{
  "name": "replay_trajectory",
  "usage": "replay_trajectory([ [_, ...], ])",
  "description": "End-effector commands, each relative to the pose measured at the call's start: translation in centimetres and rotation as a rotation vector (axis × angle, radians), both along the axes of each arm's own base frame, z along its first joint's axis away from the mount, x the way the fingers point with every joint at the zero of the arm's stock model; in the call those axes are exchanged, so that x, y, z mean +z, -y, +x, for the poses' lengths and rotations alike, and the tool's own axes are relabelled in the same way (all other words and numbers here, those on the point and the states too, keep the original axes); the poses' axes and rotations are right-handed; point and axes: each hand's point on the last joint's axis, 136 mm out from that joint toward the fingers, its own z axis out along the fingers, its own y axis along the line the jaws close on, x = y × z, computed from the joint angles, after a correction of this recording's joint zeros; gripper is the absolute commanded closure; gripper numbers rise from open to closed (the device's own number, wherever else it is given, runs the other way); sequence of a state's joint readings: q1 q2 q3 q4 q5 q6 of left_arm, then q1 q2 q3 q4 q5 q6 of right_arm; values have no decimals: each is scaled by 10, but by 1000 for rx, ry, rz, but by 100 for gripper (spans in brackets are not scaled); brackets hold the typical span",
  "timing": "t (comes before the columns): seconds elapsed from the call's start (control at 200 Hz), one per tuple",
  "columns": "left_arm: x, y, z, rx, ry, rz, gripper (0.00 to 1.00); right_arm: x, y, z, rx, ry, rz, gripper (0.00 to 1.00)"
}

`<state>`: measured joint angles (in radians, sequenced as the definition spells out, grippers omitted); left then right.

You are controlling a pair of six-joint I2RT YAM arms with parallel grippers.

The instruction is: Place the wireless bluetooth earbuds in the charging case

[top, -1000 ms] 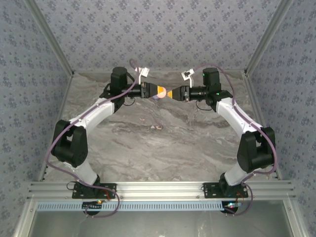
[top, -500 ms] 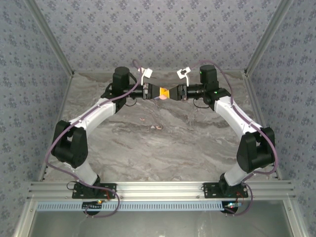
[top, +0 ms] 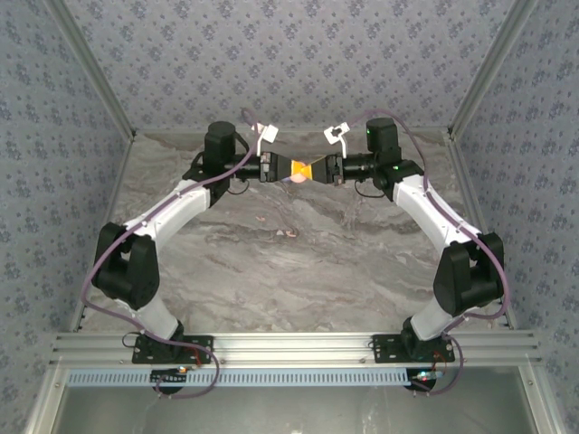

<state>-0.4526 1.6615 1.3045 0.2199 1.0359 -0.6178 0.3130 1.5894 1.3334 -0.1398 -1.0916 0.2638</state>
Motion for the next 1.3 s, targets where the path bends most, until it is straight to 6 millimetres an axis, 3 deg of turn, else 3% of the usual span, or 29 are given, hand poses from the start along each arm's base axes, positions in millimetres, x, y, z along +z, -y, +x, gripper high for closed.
replay_trajectory([
  [0.0, 36, 1, -5, 17, 107, -37, 79, 5, -8, -9, 43, -8, -2, 81],
  [0.13, 37, -1, -2, 36, 109, -37, 79, 7, -7, -10, 46, -4, -2, 82],
  [0.65, 38, -1, 9, 97, 88, -44, 81, 7, -8, -12, 52, 2, -12, 57],
  [1.294, 44, 0, 3, 69, 101, -50, 81, 8, -7, -10, 40, 7, -21, 62],
])
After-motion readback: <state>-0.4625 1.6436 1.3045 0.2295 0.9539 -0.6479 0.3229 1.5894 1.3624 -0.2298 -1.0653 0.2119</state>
